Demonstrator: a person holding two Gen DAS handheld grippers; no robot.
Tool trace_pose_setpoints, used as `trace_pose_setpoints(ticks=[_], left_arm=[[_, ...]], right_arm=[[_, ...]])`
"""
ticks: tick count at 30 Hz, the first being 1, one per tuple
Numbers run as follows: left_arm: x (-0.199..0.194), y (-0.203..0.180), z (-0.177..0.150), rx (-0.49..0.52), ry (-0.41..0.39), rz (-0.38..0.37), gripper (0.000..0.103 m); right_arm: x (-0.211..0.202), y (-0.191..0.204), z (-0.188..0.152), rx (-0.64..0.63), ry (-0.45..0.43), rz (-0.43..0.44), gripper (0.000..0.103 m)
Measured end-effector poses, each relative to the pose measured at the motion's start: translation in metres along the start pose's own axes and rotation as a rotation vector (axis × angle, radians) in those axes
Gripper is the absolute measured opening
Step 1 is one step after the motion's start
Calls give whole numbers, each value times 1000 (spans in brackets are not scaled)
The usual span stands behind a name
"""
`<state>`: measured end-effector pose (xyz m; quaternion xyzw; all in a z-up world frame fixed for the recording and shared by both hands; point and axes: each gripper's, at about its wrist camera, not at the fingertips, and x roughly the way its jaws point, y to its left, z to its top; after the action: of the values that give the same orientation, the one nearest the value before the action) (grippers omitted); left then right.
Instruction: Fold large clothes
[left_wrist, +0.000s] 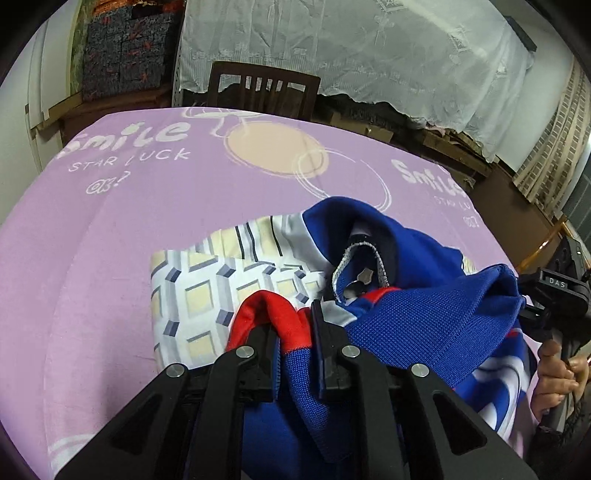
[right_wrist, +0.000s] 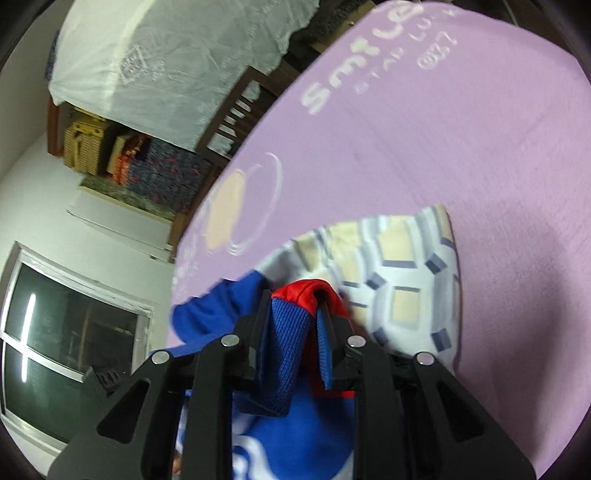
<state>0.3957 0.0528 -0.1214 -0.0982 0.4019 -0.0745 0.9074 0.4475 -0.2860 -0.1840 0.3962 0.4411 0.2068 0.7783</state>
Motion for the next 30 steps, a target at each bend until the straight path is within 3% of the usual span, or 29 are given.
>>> trace_pose_setpoints(ticks=[3, 5, 7, 9, 14, 22, 25, 30], left_arm=[[-2, 3, -1, -19, 1, -3, 16], [-8, 4, -2, -40, 1, -7, 17], [-20, 3, -1, -53, -2, -3, 21], [-34, -1, 1, -49, -3, 9, 26], [-97, -9, 19, -34, -89, 92, 44], [-187, -12, 65, -24, -209, 244, 44], [-190, -10, 62, -8, -201, 229, 44], [-147, -7, 13, 78, -99, 146, 44]], right_arm=[[2, -3, 0, 12, 6, 15, 25], [-7, 3, -1, 10, -5, 37, 33], [-23, 12, -5, 0, -27, 69, 54], [-43, 26, -10, -35, -54, 80, 57], [-87, 58, -25, -115, -78, 71, 57], [-154, 93, -43, -239, -168, 10, 54], [-158, 95, -46, -264, -178, -20, 54], [-138, 81, -54, -309, -147, -130, 54]])
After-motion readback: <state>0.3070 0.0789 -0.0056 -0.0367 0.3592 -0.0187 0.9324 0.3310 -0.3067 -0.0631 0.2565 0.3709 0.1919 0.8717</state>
